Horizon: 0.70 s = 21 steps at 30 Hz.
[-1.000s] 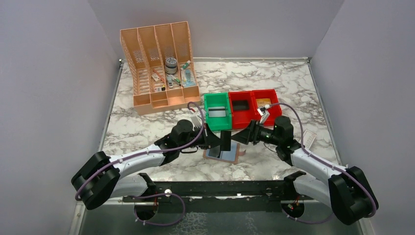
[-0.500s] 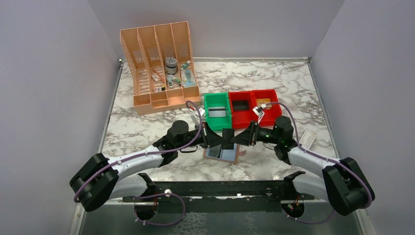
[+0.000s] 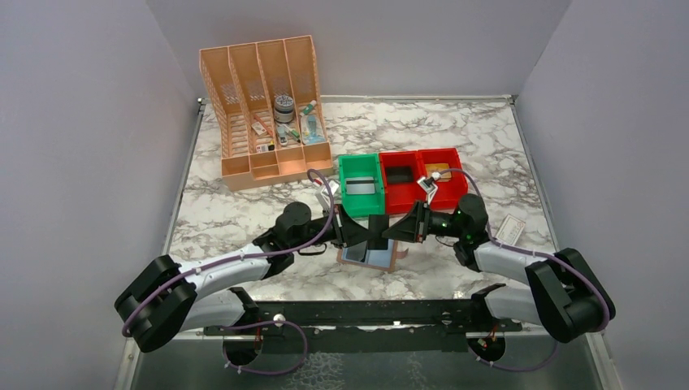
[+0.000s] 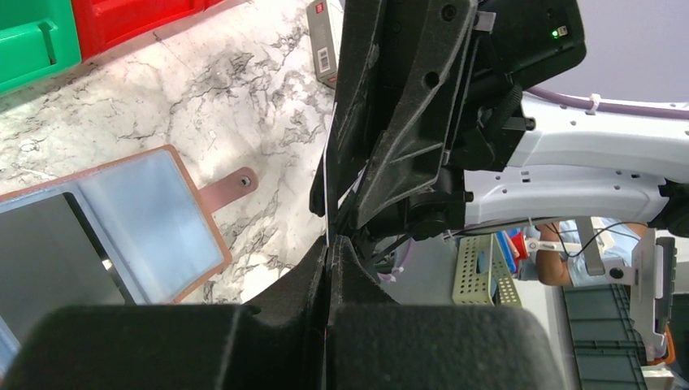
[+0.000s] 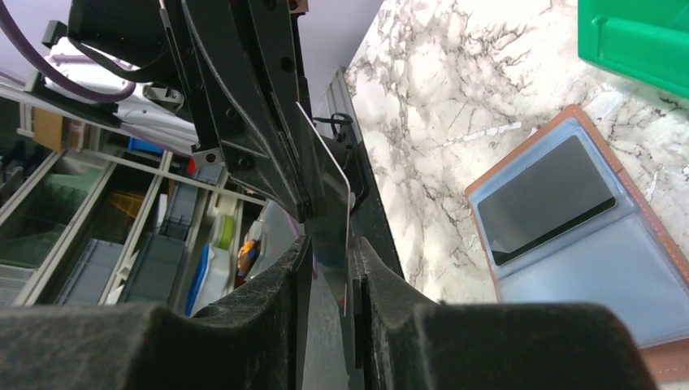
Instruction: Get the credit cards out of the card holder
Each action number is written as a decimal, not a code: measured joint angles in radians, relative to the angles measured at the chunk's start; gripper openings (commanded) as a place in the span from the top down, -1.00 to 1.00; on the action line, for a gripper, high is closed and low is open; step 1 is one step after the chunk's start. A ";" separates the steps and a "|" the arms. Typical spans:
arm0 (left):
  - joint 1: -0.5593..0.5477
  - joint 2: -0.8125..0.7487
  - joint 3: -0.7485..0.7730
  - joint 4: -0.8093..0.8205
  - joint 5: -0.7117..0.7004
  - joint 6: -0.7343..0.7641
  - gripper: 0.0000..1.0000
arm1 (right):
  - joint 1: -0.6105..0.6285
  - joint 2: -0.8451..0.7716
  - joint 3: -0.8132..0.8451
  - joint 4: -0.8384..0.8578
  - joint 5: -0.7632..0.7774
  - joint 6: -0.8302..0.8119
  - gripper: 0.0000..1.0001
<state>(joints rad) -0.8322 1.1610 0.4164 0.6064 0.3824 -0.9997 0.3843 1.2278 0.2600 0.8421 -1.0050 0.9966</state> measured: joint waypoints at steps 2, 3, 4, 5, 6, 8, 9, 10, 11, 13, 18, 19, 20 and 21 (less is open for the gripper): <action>0.000 -0.006 -0.006 0.006 0.001 0.000 1.00 | 0.000 0.023 -0.008 0.048 -0.017 0.026 0.63; 0.000 -0.009 -0.008 0.007 0.002 0.000 1.00 | 0.000 0.033 -0.011 0.071 -0.024 0.040 0.66; 0.000 -0.011 -0.008 0.008 0.003 0.000 1.00 | 0.000 0.042 -0.014 0.092 -0.031 0.051 0.68; 0.000 -0.013 -0.008 0.011 0.004 0.000 1.00 | 0.000 0.049 -0.018 0.117 -0.038 0.066 0.69; 0.000 -0.013 -0.008 0.014 0.006 0.000 1.00 | 0.000 0.053 -0.021 0.137 -0.042 0.076 0.70; 0.000 -0.013 -0.008 0.021 0.011 -0.001 1.00 | 0.000 0.057 -0.024 0.172 -0.053 0.095 0.71; 0.000 -0.013 -0.008 0.026 0.015 -0.001 1.00 | -0.001 0.057 -0.025 0.187 -0.059 0.103 0.74; 0.000 -0.013 -0.008 0.033 0.020 -0.001 1.00 | -0.002 0.057 -0.026 0.203 -0.063 0.111 0.81; 0.000 -0.013 -0.008 0.039 0.023 -0.002 1.00 | -0.002 0.057 -0.026 0.216 -0.066 0.118 0.93; 0.000 -0.013 -0.008 0.051 0.029 -0.005 1.00 | -0.005 0.057 -0.026 0.241 -0.076 0.134 0.98; 0.000 -0.015 -0.016 0.073 0.024 -0.025 0.98 | -0.008 0.057 -0.026 0.266 -0.086 0.154 0.98; 0.000 -0.019 -0.021 0.076 0.020 -0.027 0.91 | -0.008 0.056 -0.026 0.266 -0.089 0.154 0.98; -0.001 -0.022 -0.024 0.080 0.018 -0.031 0.80 | -0.008 0.056 -0.026 0.266 -0.090 0.154 0.98; -0.001 -0.026 -0.029 0.082 0.015 -0.035 0.60 | -0.008 0.053 -0.026 0.263 -0.090 0.151 0.98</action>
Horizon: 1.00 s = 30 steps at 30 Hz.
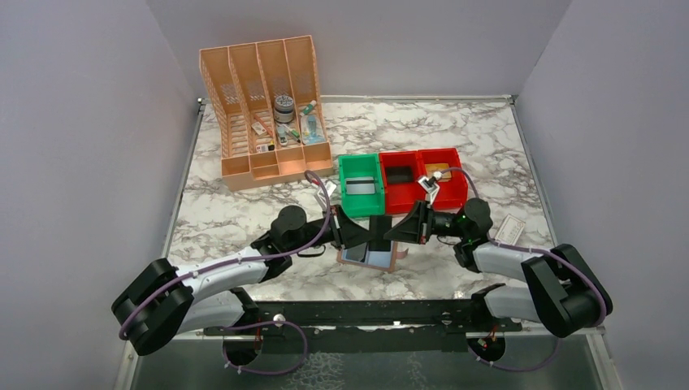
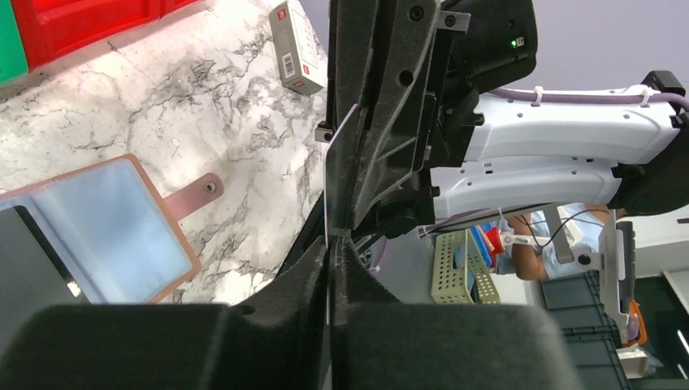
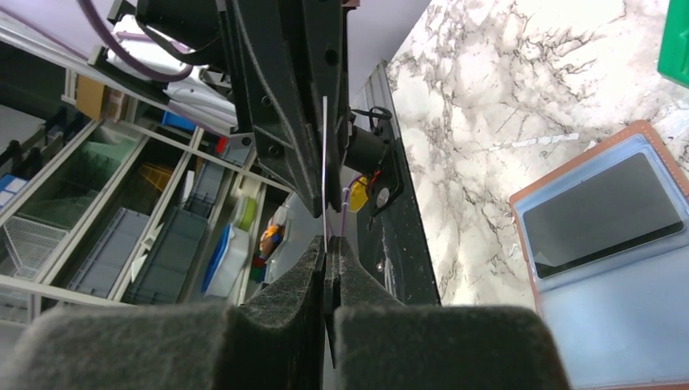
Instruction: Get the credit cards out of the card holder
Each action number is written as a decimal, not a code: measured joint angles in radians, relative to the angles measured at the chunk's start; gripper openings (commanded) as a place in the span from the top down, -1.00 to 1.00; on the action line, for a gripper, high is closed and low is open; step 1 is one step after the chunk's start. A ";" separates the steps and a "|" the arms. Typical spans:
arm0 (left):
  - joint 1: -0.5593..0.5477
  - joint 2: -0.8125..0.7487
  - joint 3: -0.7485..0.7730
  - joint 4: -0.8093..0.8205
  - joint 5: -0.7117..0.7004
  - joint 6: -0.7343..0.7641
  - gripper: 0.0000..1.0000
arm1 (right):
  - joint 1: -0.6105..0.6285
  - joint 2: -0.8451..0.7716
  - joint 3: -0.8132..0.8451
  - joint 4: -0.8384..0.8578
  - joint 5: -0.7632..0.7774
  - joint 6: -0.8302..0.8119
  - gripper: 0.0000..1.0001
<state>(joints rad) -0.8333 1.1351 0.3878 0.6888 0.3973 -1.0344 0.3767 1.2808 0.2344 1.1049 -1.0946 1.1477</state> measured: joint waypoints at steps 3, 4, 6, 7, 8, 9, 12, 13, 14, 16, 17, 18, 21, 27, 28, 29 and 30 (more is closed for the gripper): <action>0.000 -0.012 -0.015 -0.001 -0.018 -0.006 0.01 | 0.002 -0.034 0.002 -0.043 0.001 -0.027 0.98; 0.001 -0.016 -0.022 -0.002 -0.026 -0.009 -0.19 | 0.002 -0.055 0.006 -0.072 0.003 -0.043 0.98; 0.001 -0.028 -0.039 -0.010 -0.052 -0.011 -0.64 | 0.002 -0.108 0.018 -0.153 0.018 -0.090 0.98; 0.002 -0.035 -0.047 -0.014 -0.067 -0.014 -0.92 | 0.002 -0.137 0.028 -0.201 0.032 -0.117 0.98; 0.002 -0.044 -0.053 -0.019 -0.082 -0.016 -0.98 | 0.002 -0.167 0.039 -0.249 0.051 -0.144 0.98; 0.002 -0.055 -0.061 -0.025 -0.099 -0.022 -0.99 | 0.002 -0.198 0.047 -0.296 0.074 -0.172 0.98; 0.002 -0.098 -0.085 -0.047 -0.153 -0.032 -0.99 | 0.002 -0.300 0.066 -0.444 0.172 -0.259 0.98; 0.002 -0.118 -0.092 -0.066 -0.175 -0.033 -0.99 | 0.002 -0.332 0.075 -0.498 0.216 -0.290 0.98; 0.002 -0.136 -0.095 -0.087 -0.193 -0.032 -0.99 | 0.002 -0.362 0.087 -0.556 0.260 -0.321 0.98; 0.002 -0.167 -0.096 -0.127 -0.229 -0.031 -0.99 | 0.002 -0.411 0.120 -0.669 0.369 -0.388 0.98; 0.002 -0.187 -0.096 -0.156 -0.249 -0.028 -0.99 | 0.002 -0.433 0.142 -0.729 0.436 -0.425 0.98; 0.003 -0.204 -0.095 -0.183 -0.270 -0.026 -0.99 | 0.002 -0.447 0.158 -0.774 0.496 -0.453 0.98; 0.005 -0.246 -0.084 -0.285 -0.325 -0.007 -0.99 | 0.002 -0.464 0.206 -0.885 0.681 -0.536 0.98; 0.007 -0.285 -0.012 -0.505 -0.442 0.058 -0.99 | 0.001 -0.349 0.346 -1.047 0.818 -0.769 0.97; 0.007 -0.287 -0.003 -0.525 -0.455 0.066 -0.99 | 0.001 -0.299 0.395 -1.071 0.821 -0.814 0.98; 0.007 -0.288 0.005 -0.546 -0.468 0.076 -0.99 | 0.002 -0.259 0.435 -1.087 0.825 -0.849 0.98; 0.007 -0.289 0.011 -0.564 -0.480 0.088 -0.99 | 0.002 -0.223 0.468 -1.097 0.834 -0.883 0.98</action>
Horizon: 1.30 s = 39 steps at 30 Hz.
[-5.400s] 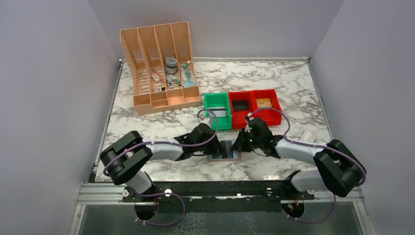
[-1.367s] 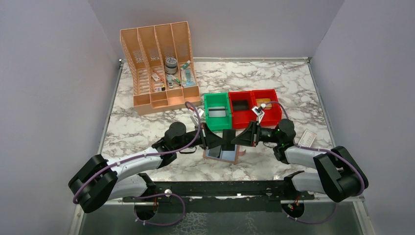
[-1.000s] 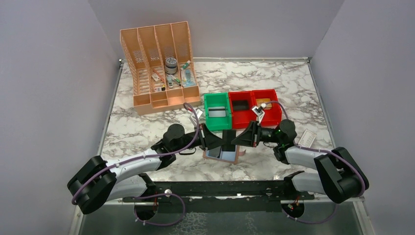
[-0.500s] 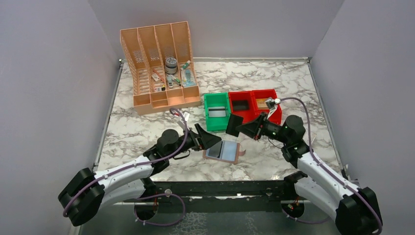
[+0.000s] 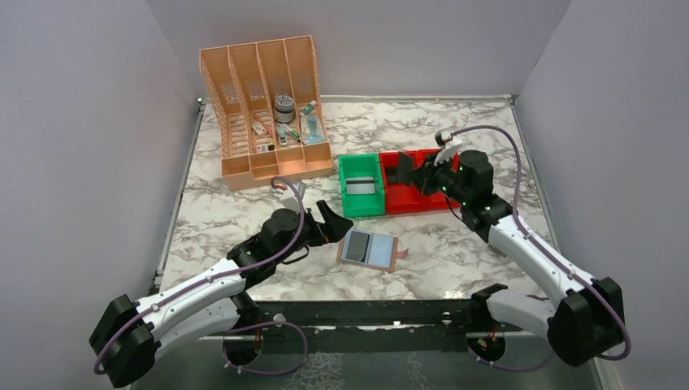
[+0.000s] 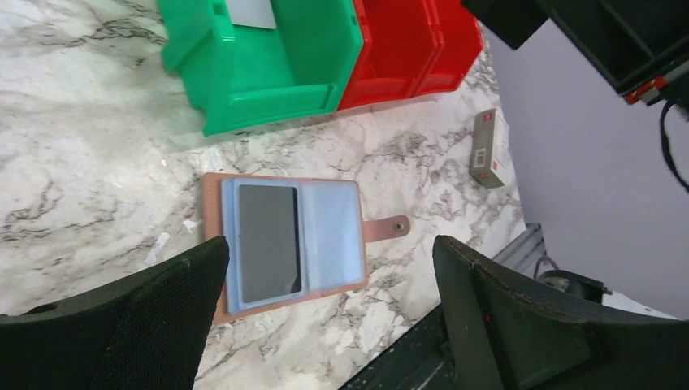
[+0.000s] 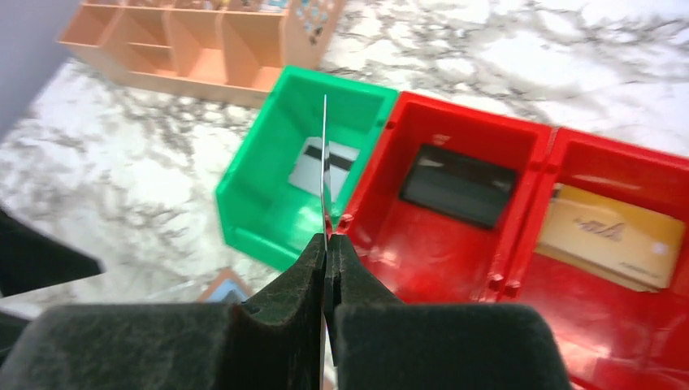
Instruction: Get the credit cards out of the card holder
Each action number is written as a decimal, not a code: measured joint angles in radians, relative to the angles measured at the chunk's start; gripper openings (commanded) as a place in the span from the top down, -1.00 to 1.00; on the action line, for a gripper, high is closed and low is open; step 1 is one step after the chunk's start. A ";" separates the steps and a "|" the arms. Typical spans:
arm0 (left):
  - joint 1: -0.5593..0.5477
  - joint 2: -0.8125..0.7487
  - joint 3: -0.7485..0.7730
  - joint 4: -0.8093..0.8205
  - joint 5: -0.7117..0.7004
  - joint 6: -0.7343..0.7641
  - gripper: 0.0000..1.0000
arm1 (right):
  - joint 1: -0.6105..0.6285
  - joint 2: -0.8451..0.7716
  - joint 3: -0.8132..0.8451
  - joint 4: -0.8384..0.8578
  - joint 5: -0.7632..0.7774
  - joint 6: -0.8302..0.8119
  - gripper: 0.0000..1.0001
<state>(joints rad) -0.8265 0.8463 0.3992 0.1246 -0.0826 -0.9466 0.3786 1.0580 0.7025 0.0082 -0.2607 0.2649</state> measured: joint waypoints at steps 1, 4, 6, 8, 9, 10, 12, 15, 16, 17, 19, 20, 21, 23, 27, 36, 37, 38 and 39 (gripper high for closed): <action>0.000 0.000 0.003 -0.009 -0.006 0.006 -0.99 | 0.002 0.030 0.023 -0.004 0.013 -0.030 0.98; 0.000 0.002 0.010 -0.050 -0.020 0.027 -0.99 | 0.011 0.076 0.042 -0.003 0.066 -0.122 0.98; 0.000 0.006 0.018 -0.066 -0.021 0.039 -0.99 | 0.030 0.082 0.027 0.013 0.109 -0.222 0.98; 0.000 0.009 0.023 -0.074 -0.022 0.047 -0.99 | 0.064 0.089 0.018 0.024 0.141 -0.336 0.98; 0.000 0.010 0.024 -0.077 -0.022 0.053 -0.98 | 0.081 0.099 0.018 0.025 0.159 -0.397 0.98; 0.000 0.012 0.025 -0.084 -0.022 0.054 -0.99 | 0.095 0.116 0.019 0.027 0.181 -0.472 0.98; 0.000 0.016 0.026 -0.092 -0.022 0.060 -0.99 | 0.113 0.152 0.024 0.021 0.200 -0.569 0.98; 0.001 0.027 0.027 -0.097 -0.022 0.063 -0.99 | 0.114 0.214 0.028 0.018 0.221 -0.685 0.98; 0.001 0.029 0.027 -0.097 -0.022 0.063 -0.99 | 0.114 0.227 0.028 0.018 0.225 -0.707 0.98; 0.001 0.033 0.028 -0.098 -0.022 0.064 -0.99 | 0.114 0.245 0.029 0.021 0.234 -0.735 0.98; 0.001 0.040 0.033 -0.102 -0.022 0.065 -0.99 | 0.113 0.275 0.034 0.023 0.253 -0.774 0.98; 0.001 0.041 0.034 -0.103 -0.022 0.066 -0.99 | 0.113 0.291 0.039 0.023 0.264 -0.793 0.98; 0.001 0.041 0.036 -0.105 -0.022 0.067 -0.99 | 0.113 0.305 0.044 0.024 0.272 -0.809 0.98; 0.001 0.041 0.039 -0.109 -0.022 0.068 -0.99 | 0.113 0.328 0.048 0.035 0.286 -0.840 0.98; 0.001 0.041 0.039 -0.116 -0.022 0.068 -0.99 | 0.113 0.358 0.048 0.058 0.305 -0.880 0.98; 0.001 0.041 0.039 -0.124 -0.022 0.068 -0.99 | 0.113 0.445 0.068 0.115 0.312 -0.954 0.98; 0.001 0.041 0.042 -0.129 -0.022 0.068 -0.99 | 0.113 0.454 0.069 0.120 0.312 -0.970 0.98; 0.001 0.041 0.045 -0.135 -0.022 0.068 -0.99 | 0.113 0.463 0.071 0.124 0.312 -0.984 0.98; 0.001 0.041 0.048 -0.137 -0.022 0.068 -0.99 | 0.113 0.473 0.073 0.128 0.313 -0.999 0.98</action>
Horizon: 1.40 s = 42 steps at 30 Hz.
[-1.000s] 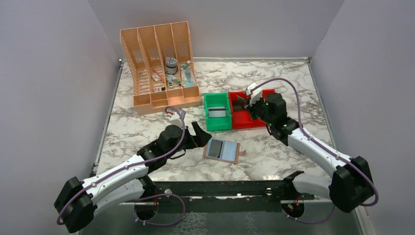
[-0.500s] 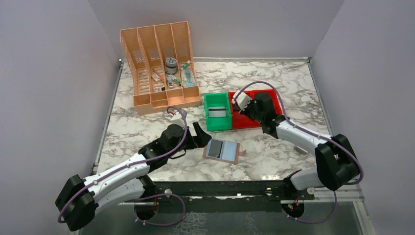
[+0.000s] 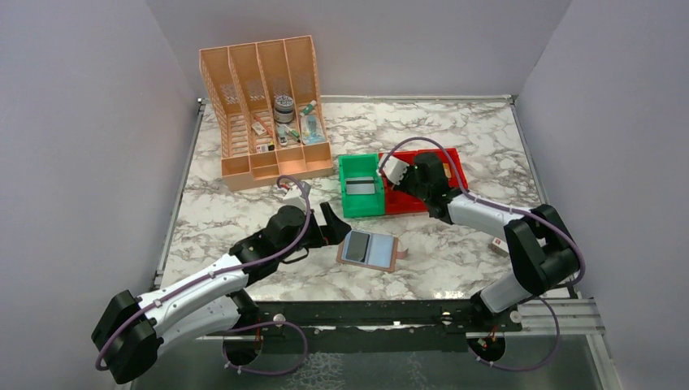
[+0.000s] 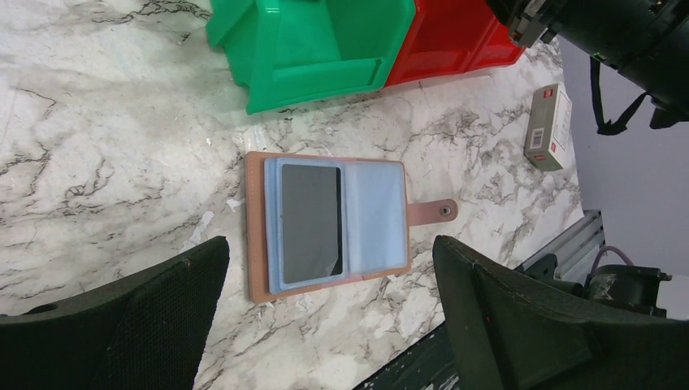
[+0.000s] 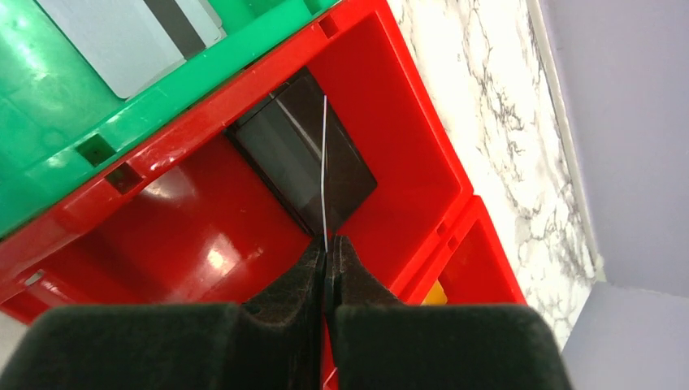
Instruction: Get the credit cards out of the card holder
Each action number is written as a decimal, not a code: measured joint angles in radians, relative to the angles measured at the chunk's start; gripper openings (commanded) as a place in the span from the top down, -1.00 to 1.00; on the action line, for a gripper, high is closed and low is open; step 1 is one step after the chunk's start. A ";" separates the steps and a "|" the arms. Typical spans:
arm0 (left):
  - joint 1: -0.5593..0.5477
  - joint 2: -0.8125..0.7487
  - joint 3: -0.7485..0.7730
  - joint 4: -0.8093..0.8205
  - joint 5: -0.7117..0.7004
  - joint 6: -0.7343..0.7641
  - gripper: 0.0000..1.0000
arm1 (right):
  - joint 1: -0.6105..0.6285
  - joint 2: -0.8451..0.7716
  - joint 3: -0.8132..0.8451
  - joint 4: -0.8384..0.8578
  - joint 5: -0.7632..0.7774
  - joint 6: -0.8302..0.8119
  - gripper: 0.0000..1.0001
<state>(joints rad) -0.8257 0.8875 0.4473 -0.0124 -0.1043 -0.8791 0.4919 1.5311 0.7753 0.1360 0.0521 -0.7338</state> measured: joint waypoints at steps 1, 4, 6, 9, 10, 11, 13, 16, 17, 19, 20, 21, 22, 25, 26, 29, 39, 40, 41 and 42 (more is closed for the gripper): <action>0.000 0.000 0.002 0.000 0.000 0.000 -0.99 | 0.000 0.011 0.004 0.003 0.000 -0.014 0.98; 0.000 0.000 0.003 -0.003 0.000 0.000 -0.99 | 0.000 0.037 0.007 0.033 0.000 -0.058 0.97; 0.000 0.000 0.003 -0.005 0.000 0.000 -0.99 | 0.000 0.050 0.007 0.057 0.000 -0.079 0.98; 0.000 0.000 0.003 -0.006 0.000 0.000 -0.99 | 0.000 0.066 0.009 0.093 0.000 -0.095 0.98; 0.000 0.000 0.003 -0.007 0.000 -0.001 -0.99 | 0.000 0.071 0.010 0.104 0.000 -0.101 0.98; 0.000 0.000 0.003 -0.008 0.000 -0.001 -0.99 | 0.000 0.077 0.013 0.110 0.000 -0.107 0.98; 0.000 0.000 0.003 -0.011 0.000 -0.001 -0.99 | 0.000 0.099 0.028 0.126 -0.001 -0.121 0.98; 0.000 0.000 0.003 -0.014 0.000 -0.002 -0.99 | -0.003 0.127 0.046 0.131 -0.001 -0.134 0.98; 0.000 0.000 0.003 -0.015 0.000 -0.002 -0.99 | -0.005 0.139 0.053 0.132 -0.001 -0.137 0.98; 0.000 0.000 0.003 -0.016 0.000 -0.003 -0.99 | -0.009 0.163 0.064 0.134 -0.002 -0.147 0.98; 0.000 0.000 0.003 -0.016 0.000 -0.004 -0.99 | -0.010 0.172 0.066 0.134 -0.002 -0.153 0.98; 0.000 0.000 0.003 -0.016 0.000 -0.005 -0.99 | -0.010 0.179 0.066 0.134 -0.003 -0.156 0.98; 0.000 0.000 0.003 -0.016 0.000 -0.005 -0.99 | -0.012 0.185 0.066 0.134 -0.005 -0.159 0.98; 0.000 0.000 0.003 -0.016 0.000 -0.008 -0.99 | -0.015 0.196 0.066 0.134 -0.013 -0.166 0.95; 0.000 0.000 0.003 -0.015 0.000 -0.008 -0.99 | -0.016 0.197 0.066 0.134 -0.016 -0.169 0.85; 0.000 0.000 0.003 -0.015 0.001 -0.009 -0.99 | -0.016 0.197 0.066 0.134 -0.022 -0.173 0.77; 0.000 0.026 0.003 -0.010 0.010 -0.009 -0.99 | -0.022 0.197 0.068 0.104 -0.058 -0.177 0.66; 0.000 0.029 0.003 -0.009 0.011 -0.009 -0.99 | -0.023 0.197 0.068 0.103 -0.060 -0.177 0.65; 0.000 0.034 0.003 -0.006 0.013 -0.009 -0.99 | -0.023 0.197 0.069 0.103 -0.061 -0.177 0.64; 0.000 0.037 0.003 -0.003 0.016 -0.009 -0.99 | -0.023 0.197 0.069 0.102 -0.062 -0.176 0.63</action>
<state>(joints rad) -0.8257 0.9249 0.4503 -0.0158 -0.0887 -0.8879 0.4690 1.7279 0.8440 0.2379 -0.0101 -0.9100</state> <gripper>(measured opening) 0.992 0.170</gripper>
